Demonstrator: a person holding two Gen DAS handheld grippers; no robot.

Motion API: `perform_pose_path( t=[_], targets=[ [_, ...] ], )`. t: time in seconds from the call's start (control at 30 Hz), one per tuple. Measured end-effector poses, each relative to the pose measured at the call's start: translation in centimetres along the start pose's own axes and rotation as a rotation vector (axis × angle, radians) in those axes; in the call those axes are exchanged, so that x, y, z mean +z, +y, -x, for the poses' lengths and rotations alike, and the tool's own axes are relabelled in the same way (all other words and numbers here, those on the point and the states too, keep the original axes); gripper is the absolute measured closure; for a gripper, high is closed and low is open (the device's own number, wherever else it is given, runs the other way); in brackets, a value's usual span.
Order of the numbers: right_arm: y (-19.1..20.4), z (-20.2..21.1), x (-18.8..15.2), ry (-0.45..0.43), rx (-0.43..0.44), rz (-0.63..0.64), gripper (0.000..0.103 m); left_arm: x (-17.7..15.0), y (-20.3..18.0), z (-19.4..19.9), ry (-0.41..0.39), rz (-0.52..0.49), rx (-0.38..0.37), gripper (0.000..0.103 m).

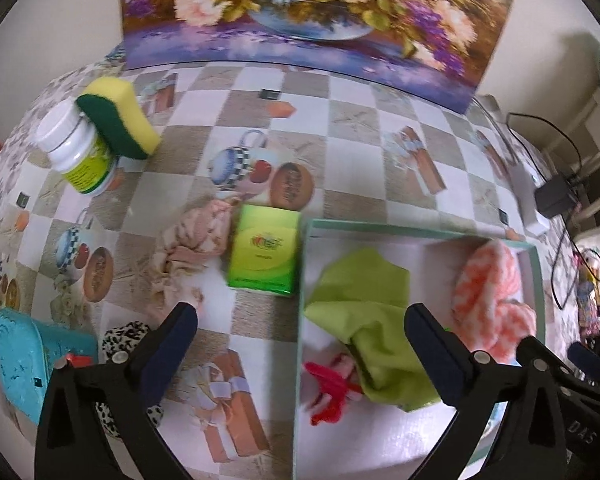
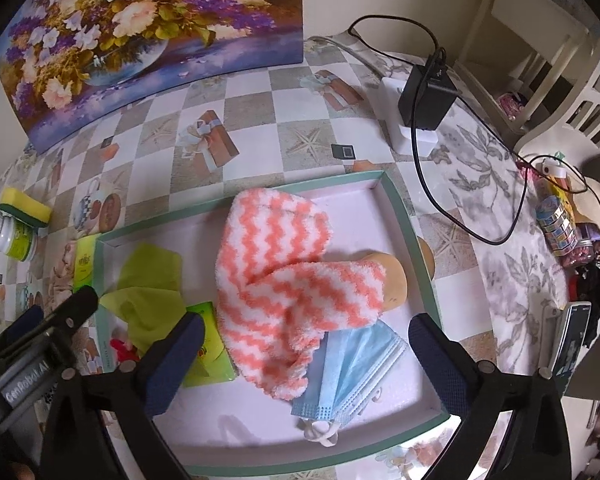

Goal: Organize soft objects
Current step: 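Move both tools back over the remaining soft items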

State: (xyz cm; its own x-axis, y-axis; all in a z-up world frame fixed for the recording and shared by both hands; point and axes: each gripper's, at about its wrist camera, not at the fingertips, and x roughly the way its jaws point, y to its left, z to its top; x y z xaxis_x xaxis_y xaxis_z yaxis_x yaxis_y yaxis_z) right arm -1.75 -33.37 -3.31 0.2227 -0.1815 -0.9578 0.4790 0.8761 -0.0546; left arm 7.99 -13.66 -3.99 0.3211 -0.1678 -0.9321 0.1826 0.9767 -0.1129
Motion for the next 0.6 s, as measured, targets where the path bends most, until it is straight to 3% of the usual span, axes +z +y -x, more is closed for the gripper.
perform_pose_path(
  t=[0.17, 0.4, 0.6],
  targets=[
    [0.2, 0.5, 0.0, -0.021, 0.004, 0.01, 0.0, 0.1, 0.9, 0.2, -0.013, 0.023, -0.002, 0.0],
    [1.4, 1.5, -0.3, -0.048, 0.029, 0.034, 0.0, -0.4, 2.1, 2.0, -0.092, 0.046, -0.03, 0.0],
    [2.7, 2.5, -1.0, -0.074, 0.075, 0.045, 0.0, -1.3, 3.0, 2.9, -0.068, 0.052, -0.054, 0.0]
  ],
)
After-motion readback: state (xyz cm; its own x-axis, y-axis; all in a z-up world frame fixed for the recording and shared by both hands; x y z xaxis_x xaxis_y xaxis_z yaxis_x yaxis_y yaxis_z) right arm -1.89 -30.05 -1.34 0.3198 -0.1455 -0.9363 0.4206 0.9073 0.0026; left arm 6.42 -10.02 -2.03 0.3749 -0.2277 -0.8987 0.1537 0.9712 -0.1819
